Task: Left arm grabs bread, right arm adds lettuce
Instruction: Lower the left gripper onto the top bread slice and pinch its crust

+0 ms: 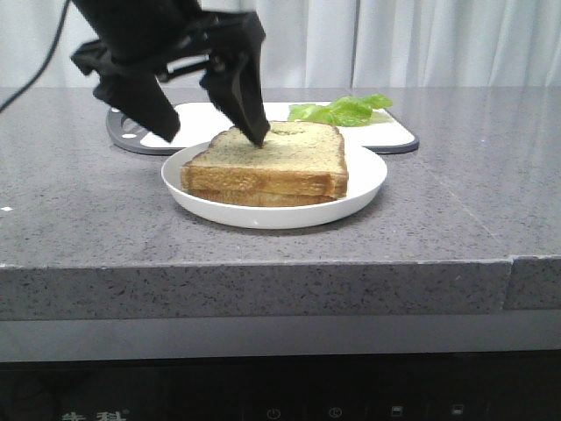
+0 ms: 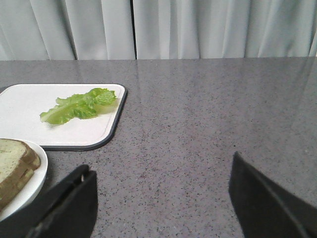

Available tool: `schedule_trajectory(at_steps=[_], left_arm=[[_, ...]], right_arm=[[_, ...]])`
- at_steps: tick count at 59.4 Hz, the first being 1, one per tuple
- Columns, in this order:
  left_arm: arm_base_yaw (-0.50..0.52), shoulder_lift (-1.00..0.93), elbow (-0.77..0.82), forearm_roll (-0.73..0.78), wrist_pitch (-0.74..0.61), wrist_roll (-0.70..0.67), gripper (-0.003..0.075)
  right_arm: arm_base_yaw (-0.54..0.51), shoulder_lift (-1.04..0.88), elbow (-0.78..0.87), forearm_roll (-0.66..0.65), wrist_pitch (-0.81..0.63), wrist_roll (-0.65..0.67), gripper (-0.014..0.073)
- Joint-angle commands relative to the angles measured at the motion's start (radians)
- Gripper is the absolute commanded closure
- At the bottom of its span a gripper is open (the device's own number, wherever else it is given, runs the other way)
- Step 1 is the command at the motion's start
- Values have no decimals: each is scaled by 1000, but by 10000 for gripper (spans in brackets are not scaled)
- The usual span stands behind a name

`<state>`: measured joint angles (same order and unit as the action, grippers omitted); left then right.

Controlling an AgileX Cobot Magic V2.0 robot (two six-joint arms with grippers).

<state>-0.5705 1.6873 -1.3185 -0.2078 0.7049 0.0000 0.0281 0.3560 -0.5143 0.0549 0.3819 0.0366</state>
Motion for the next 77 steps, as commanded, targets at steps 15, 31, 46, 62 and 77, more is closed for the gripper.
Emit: schedule_trajectory(at_steps=[15, 31, 46, 62, 77], left_arm=[[-6, -8, -35, -9, -36, -9, 167], [-6, -10, -37, -9, -31, -9, 490], [-6, -10, -37, -8, -6, -9, 741], [-6, -19, -39, -8, -13, -9, 741], [-6, -104, -39, -8, -42, -9, 741]], right_arm=[[-5, 15, -36, -11, -73, -8, 28], [-5, 15, -36, -11, -73, -8, 28], [-5, 15, -36, -11, -73, -8, 28], [-5, 15, -36, -11, -73, -8, 28], [-5, 15, -36, -11, -73, -8, 28]])
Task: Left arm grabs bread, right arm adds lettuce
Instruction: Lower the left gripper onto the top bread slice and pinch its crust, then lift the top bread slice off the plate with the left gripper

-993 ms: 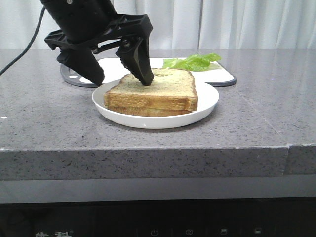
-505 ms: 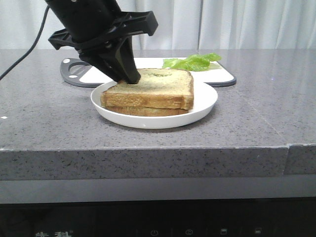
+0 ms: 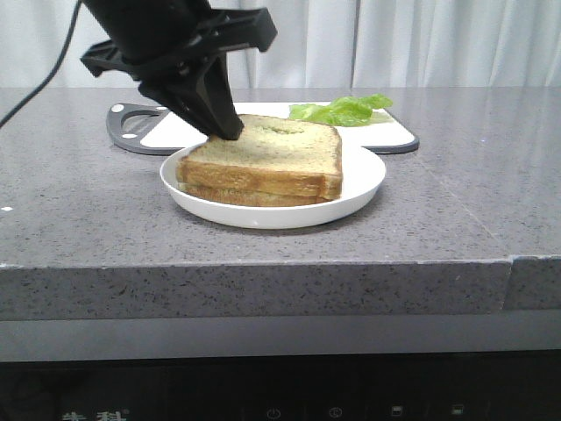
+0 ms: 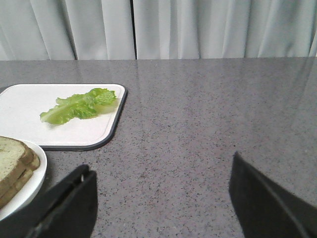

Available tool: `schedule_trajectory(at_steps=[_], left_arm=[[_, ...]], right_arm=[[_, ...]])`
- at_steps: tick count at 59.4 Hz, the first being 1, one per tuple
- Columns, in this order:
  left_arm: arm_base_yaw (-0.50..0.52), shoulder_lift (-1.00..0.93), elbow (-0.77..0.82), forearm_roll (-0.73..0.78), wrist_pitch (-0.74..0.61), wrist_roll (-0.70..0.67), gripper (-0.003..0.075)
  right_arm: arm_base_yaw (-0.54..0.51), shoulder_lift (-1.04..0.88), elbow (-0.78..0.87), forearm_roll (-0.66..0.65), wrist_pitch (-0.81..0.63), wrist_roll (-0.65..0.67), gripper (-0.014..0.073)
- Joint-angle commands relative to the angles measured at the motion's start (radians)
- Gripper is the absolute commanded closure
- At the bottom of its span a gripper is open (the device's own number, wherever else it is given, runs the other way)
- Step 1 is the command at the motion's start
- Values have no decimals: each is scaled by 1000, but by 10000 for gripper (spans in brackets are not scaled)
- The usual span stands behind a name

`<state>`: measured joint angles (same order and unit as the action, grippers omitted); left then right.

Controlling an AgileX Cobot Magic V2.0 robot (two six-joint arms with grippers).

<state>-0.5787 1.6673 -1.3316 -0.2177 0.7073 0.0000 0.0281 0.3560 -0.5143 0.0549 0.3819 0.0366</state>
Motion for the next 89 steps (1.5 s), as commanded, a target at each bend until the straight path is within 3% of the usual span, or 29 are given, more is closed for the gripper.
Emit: schedule_trajectory(at_steps=[1, 18, 31, 60, 78, 89], left_arm=[[2, -90, -26, 2, -47, -9, 741], [2, -196, -26, 2, -126, -9, 741], [2, -302, 35, 70, -280, -9, 741], [14, -662, 466, 190, -750, -9, 741], [211, -903, 655, 183, -769, -9, 741], [250, -972, 684, 183, -737, -9, 741]], right_arm=[[-5, 15, -36, -11, -73, -8, 28], [-5, 15, -36, -11, -73, -8, 28], [-5, 15, -36, -11, -73, -8, 28], [-5, 15, -36, -11, -74, -8, 28], [-5, 48, -36, -12, -85, -20, 28], [-4, 249, -64, -11, -161, -57, 28]])
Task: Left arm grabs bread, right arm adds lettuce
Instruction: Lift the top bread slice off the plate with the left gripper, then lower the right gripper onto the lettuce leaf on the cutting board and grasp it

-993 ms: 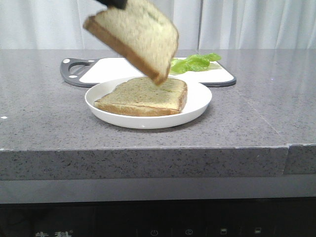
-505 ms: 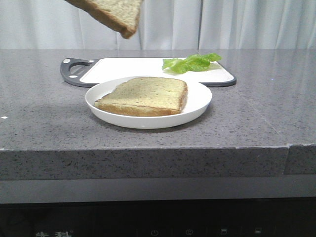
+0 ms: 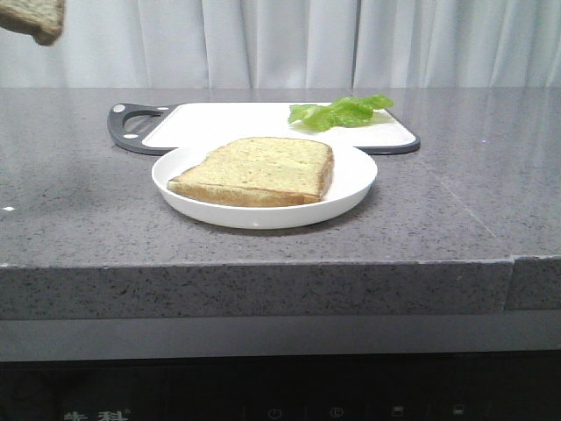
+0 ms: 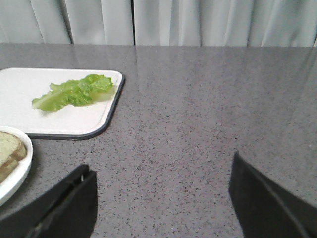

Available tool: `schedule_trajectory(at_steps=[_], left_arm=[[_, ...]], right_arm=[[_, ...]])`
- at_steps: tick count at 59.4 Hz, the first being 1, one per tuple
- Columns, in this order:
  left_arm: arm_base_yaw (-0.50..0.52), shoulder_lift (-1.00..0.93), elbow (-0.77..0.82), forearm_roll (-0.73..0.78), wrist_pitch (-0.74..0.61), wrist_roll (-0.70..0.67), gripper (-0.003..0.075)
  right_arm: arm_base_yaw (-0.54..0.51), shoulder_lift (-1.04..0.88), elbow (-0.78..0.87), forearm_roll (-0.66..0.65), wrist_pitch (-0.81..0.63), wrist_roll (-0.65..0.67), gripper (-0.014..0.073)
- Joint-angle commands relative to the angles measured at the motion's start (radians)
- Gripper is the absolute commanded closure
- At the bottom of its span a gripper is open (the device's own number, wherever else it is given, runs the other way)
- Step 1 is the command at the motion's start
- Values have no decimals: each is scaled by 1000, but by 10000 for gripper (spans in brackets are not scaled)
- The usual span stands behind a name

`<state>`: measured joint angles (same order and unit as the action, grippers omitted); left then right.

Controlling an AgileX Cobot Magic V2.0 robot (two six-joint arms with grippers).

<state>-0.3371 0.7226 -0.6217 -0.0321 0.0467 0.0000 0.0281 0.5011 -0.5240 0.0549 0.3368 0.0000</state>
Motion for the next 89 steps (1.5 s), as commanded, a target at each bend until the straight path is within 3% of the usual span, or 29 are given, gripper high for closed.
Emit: schedule_trajectory(at_steps=[1, 19, 45, 56, 75, 89], left_arm=[[9, -27, -26, -3, -74, -9, 741], [9, -32, -26, -3, -67, -9, 741], [9, -32, -26, 1, -67, -9, 741], [9, -32, -26, 1, -67, -9, 741], [9, -32, -26, 1, -67, -9, 741], [9, -32, -26, 1, -67, -9, 741]], right_arm=[[-3, 124, -65, -12, -119, -25, 28], [87, 593, -345, -12, -129, -147, 33], [203, 1187, -991, -1, 219, -377, 41], [207, 1352, -1215, 39, 281, -412, 41], [207, 1510, -1376, 184, 317, -512, 41], [205, 1574, -1415, 181, 315, -512, 51]])
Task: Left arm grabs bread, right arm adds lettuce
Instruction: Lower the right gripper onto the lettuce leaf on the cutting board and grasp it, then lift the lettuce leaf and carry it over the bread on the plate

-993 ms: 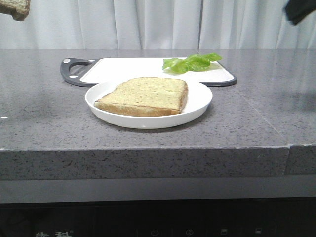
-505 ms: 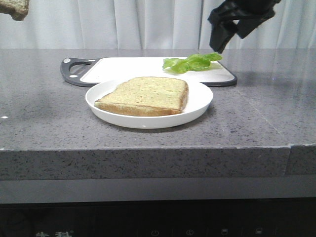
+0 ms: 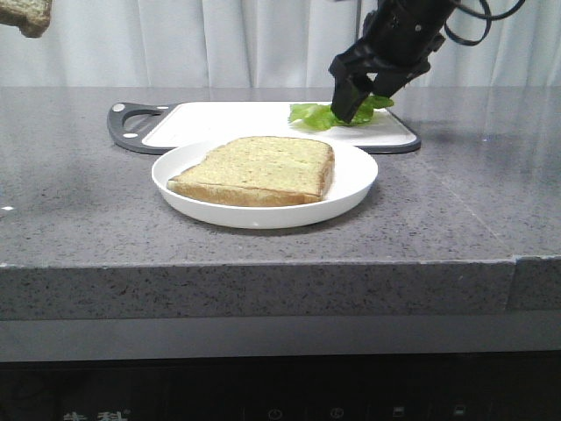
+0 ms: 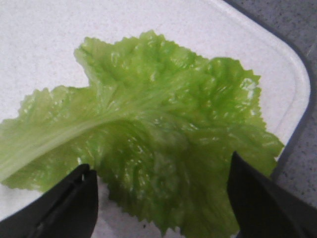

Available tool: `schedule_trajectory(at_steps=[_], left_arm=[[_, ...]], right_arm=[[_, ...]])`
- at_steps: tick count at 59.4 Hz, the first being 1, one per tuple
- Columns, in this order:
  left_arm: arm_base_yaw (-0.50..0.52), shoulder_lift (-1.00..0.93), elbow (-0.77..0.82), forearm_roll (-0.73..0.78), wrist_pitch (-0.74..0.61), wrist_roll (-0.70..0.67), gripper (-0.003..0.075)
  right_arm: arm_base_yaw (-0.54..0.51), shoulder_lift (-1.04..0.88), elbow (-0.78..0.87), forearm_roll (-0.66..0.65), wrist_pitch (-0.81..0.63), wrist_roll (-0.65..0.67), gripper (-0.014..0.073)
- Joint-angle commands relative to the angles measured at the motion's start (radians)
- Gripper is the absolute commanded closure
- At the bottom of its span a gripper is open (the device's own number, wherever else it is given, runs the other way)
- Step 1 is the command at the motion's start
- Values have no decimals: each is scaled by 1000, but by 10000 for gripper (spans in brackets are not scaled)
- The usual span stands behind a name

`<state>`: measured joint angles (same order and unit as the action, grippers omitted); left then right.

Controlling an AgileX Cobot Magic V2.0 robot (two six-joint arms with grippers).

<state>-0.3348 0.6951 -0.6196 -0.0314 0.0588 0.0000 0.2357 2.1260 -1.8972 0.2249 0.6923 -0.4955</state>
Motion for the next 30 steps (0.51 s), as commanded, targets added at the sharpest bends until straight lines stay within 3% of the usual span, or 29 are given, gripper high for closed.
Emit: schedule_trajectory(at_steps=[1, 11, 23, 30], left_arm=[[6, -4, -28, 0, -79, -9, 741], [6, -4, -28, 0, -79, -9, 741], [6, -4, -28, 0, -79, -9, 741], [6, -4, -28, 0, -79, -9, 741]], right_arm=[[-2, -49, -42, 11, -41, -17, 57], [-2, -45, -42, 11, -39, -17, 237], [-2, -56, -42, 11, -30, -15, 585], [-2, -77, -42, 11, -31, -15, 665]])
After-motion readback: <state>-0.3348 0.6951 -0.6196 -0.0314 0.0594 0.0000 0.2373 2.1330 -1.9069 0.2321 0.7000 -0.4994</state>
